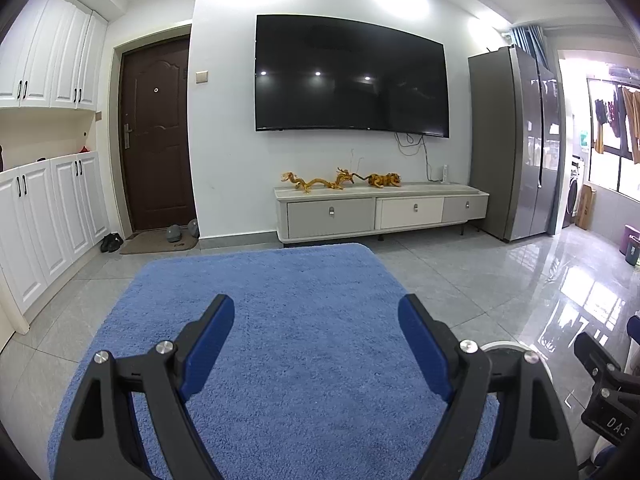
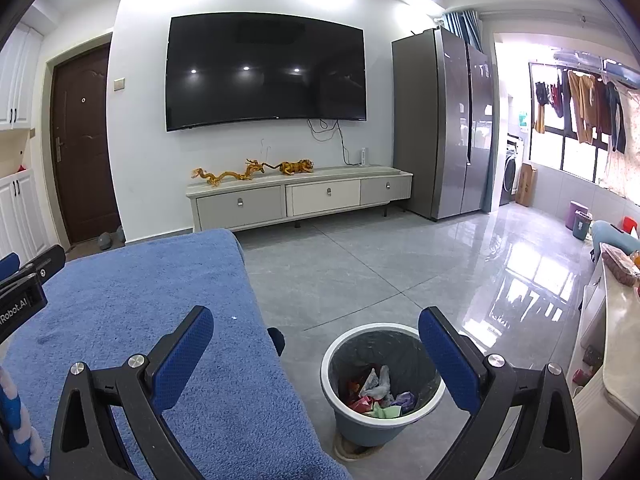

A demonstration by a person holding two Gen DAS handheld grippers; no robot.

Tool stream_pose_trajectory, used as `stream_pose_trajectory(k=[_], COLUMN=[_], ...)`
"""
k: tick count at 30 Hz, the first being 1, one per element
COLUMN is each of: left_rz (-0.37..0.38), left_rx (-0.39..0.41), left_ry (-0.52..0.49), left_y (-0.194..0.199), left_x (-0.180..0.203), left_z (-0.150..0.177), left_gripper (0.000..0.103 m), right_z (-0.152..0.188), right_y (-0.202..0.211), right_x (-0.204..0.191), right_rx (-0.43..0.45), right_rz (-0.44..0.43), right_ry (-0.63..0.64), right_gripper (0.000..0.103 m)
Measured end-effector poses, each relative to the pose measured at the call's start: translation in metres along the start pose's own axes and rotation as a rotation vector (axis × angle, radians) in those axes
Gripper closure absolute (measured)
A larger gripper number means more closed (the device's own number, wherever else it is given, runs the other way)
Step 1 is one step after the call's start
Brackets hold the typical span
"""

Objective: Collect trash

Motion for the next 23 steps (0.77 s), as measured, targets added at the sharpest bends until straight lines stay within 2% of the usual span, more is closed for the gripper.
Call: stream_pose_trajectory(k=[23], left_rz=[0.043], left_rx=[-0.053], left_ry=[-0.007], left_y=[-0.0012], left_x=[0.0042], left_z=[0.0094], left_gripper=[0.019], right_z=[0.0045], right_y=[0.0041], right_x=[0.0066], right_rx=[0.002], right_rz=[0.01], right_ry=[-0.022], right_gripper=[0.0])
Point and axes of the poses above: each gripper's, at about its wrist camera, not at the fingertips, and y roughly against the way its jaws point, x to its right, z to its underside, the point moved 7 cm from there along -y, roughly the way its jaws point, and after that the axes turned 12 degrees about -z, right-handed, at the moved point
